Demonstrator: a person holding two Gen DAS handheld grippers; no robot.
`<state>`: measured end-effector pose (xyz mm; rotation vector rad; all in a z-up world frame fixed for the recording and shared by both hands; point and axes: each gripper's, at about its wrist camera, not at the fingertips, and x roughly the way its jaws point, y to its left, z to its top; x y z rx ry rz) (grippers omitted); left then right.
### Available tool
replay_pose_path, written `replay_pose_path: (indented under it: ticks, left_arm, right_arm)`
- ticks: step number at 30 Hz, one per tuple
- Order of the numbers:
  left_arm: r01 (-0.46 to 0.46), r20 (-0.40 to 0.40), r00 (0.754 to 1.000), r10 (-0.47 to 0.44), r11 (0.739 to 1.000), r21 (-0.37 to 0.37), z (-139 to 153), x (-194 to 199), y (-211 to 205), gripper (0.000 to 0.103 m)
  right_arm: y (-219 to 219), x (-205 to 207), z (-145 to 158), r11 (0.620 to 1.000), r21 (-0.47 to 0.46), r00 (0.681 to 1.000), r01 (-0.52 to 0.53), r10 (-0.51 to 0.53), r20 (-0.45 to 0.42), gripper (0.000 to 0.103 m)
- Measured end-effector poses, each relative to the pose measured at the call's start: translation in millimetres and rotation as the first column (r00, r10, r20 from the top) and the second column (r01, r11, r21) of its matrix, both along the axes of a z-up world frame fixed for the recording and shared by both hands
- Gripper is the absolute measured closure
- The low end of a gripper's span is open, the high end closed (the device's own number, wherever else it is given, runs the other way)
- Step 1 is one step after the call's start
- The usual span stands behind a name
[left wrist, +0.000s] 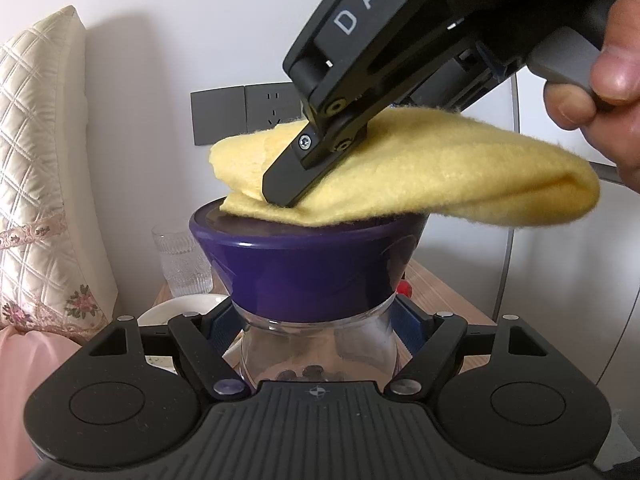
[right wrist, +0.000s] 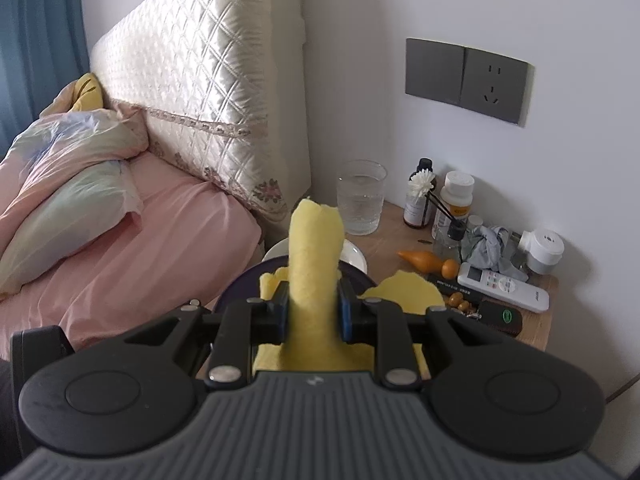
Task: Clean container
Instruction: 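Wipe the purple lid's top with the cloth in the right gripper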
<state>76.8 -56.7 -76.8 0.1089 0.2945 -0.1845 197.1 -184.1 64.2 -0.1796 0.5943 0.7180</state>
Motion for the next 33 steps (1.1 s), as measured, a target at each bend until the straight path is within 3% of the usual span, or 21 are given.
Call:
replay_pose_path:
  ticks: [10, 19, 26, 33]
  left_arm:
    - [-0.001, -0.002, 1.000, 0.001, 1.000, 0.004, -7, -12, 12, 0.021]
    - [-0.007, 0.004, 1.000, 0.007, 1.000, 0.005, -15, -24, 25, 0.021]
    - [-0.007, 0.005, 1.000, 0.007, 1.000, 0.007, -21, -33, 36, 0.021]
    - [-0.012, 0.009, 1.000, 0.012, 1.000, 0.006, -29, -44, 49, 0.021]
  right_arm:
    - [8, 9, -2, 0.999, 0.013, 0.999, -0.035, 0.035, 0.015, 0.077]
    - [10, -7, 1, 0.988, -0.032, 0.988, -0.153, 0.154, 0.016, 0.078]
    - [-8, 3, 2, 0.989, -0.041, 0.990, -0.143, 0.143, 0.006, 0.078]
    - [7, 8, -1, 0.987, -0.045, 0.987, -0.154, 0.156, 0.037, 0.078]
